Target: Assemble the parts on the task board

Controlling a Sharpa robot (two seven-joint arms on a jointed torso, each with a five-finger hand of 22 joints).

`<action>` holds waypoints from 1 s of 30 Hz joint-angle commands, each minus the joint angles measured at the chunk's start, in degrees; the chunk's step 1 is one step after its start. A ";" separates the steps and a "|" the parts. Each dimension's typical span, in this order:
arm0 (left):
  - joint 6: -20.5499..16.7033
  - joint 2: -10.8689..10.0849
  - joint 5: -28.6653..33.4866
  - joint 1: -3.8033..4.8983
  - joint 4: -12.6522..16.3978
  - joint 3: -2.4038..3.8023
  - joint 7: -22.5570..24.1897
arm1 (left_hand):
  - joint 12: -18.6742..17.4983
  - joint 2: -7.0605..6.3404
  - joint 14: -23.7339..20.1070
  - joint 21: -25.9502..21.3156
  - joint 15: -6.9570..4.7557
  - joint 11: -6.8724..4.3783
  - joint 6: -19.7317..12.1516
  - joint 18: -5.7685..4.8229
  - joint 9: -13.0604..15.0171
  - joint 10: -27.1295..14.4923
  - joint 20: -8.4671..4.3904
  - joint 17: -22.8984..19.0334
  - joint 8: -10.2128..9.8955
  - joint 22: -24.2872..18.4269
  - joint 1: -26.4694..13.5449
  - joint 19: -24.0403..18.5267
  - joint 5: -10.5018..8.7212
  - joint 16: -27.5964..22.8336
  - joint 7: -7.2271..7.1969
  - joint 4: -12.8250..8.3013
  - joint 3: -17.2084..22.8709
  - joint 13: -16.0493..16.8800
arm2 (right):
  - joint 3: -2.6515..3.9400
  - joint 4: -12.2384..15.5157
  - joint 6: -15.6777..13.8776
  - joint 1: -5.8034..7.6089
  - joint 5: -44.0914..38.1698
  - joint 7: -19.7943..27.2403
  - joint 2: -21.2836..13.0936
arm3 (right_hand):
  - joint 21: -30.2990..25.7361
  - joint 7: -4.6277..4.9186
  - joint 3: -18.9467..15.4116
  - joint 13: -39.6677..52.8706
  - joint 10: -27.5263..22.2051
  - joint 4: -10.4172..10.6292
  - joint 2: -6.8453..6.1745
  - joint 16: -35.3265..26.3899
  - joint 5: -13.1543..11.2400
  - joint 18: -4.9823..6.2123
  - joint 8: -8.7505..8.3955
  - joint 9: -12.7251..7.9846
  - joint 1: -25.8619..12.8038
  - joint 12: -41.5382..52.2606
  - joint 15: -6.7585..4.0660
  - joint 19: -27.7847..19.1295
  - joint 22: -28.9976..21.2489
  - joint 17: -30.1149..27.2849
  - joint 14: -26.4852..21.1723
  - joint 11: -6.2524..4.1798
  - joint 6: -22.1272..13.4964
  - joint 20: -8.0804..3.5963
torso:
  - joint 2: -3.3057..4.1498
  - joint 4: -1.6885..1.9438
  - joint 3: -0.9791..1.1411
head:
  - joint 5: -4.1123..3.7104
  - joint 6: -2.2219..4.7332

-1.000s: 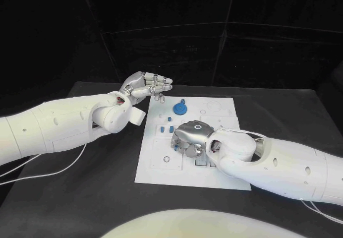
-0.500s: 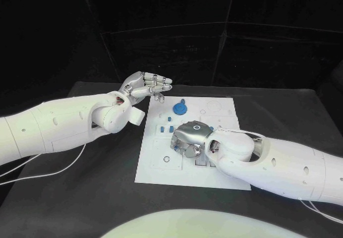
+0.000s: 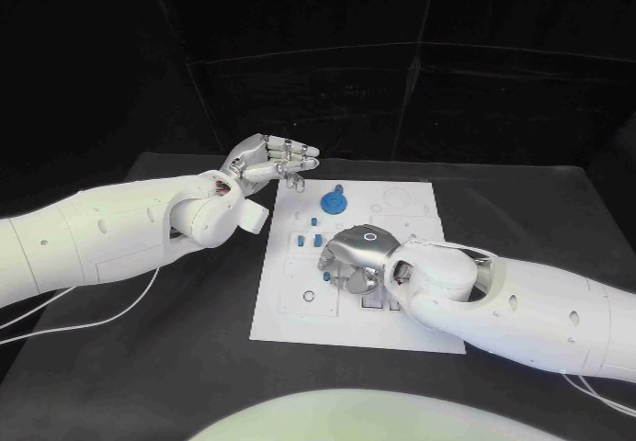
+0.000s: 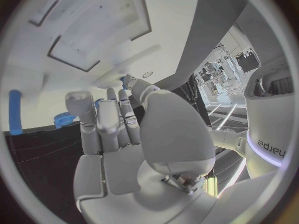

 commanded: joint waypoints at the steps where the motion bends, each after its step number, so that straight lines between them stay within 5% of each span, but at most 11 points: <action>1: 0.69 -0.07 0.24 0.10 -0.01 0.05 0.08 | 0.38 0.01 -0.50 -0.32 -0.05 0.02 -0.12 0.69 -0.09 -0.47 0.02 -0.09 0.10 -0.09 -0.41 -0.20 -0.01 -0.20 0.16 -0.01 -0.19 -0.09 | 0.02 1.53 -3.81 0.08 1.88 0.64 -1.38 | -0.29 0.01 -0.49 -0.04 -0.43 0.08 -0.20 -0.09 0.41 0.40 -0.10 0.05 -0.58 0.52 -0.07 -0.26 0.09 0.17 -0.32 0.10 -0.28 -0.01 | -0.08 -0.10 -0.01 | 0.09 0.09; 11: 0.79 -0.09 0.24 0.10 -0.19 0.05 0.03 | 0.38 0.01 -0.50 -0.32 -0.05 0.02 -0.12 0.69 -0.09 -0.47 0.02 -0.09 0.10 -0.09 -0.41 -0.20 -0.01 -0.20 0.16 -0.01 -0.19 -0.09 | 0.31 6.52 -7.43 0.87 7.79 0.43 -8.04 | 1.03 -0.07 -1.46 0.13 1.23 0.51 0.52 1.89 1.18 -0.03 0.46 0.37 -0.57 3.43 -0.41 1.47 2.27 2.00 1.03 -0.27 1.07 -0.28 | -0.08 -0.07 0.00 | -0.39 0.83; 15: 0.80 -0.09 0.24 0.09 -0.28 0.05 0.03 | 0.38 0.01 -0.50 -0.32 -0.05 0.02 -0.12 0.69 -0.09 -0.47 0.02 -0.09 0.10 -0.09 -0.41 -0.20 -0.01 -0.20 0.16 -0.01 -0.19 -0.09 | 2.51 7.63 -6.67 2.08 11.82 -0.44 -11.73 | 1.29 -0.18 -1.73 0.10 1.55 0.62 0.32 2.23 1.13 -0.11 0.32 0.32 -0.72 3.91 -0.51 1.81 2.68 2.34 1.25 -0.38 0.97 -0.32 | -0.10 -0.09 -0.02 | -0.99 1.36; 18: 0.86 -0.03 0.24 0.09 -0.31 0.04 0.04 | 0.41 0.02 -0.53 -0.34 -0.03 0.04 -0.18 0.69 -0.09 -0.55 0.05 -0.11 0.10 -0.11 -0.45 -0.22 -0.01 -0.19 0.18 -0.01 -0.21 -0.10 | 3.58 7.12 -5.50 3.30 12.76 -0.98 -13.55 | 1.18 -0.39 -2.24 -0.12 0.92 0.60 -0.17 2.17 1.06 -0.09 0.04 0.21 -0.84 3.94 -0.56 1.83 2.48 2.13 1.26 -0.46 0.47 -0.36 | -0.10 -0.08 -0.02 | -1.28 1.77; 30: 1.08 0.44 0.24 0.06 -0.56 0.03 0.07 | 0.43 0.03 -0.55 -0.36 -0.01 0.06 -0.23 0.69 -0.09 -0.61 0.06 -0.13 0.09 -0.12 -0.49 -0.23 -0.01 -0.18 0.20 -0.01 -0.23 -0.10 | 4.51 3.42 0.50 5.18 12.64 -0.17 -15.77 | -1.06 -0.94 -4.59 -0.59 -2.23 0.57 -0.63 0.52 1.02 0.46 -0.10 0.11 -0.44 3.85 -0.50 0.41 -0.94 -0.48 0.50 -0.40 -0.90 -0.26 | -0.02 -0.02 -0.04 | -1.65 2.42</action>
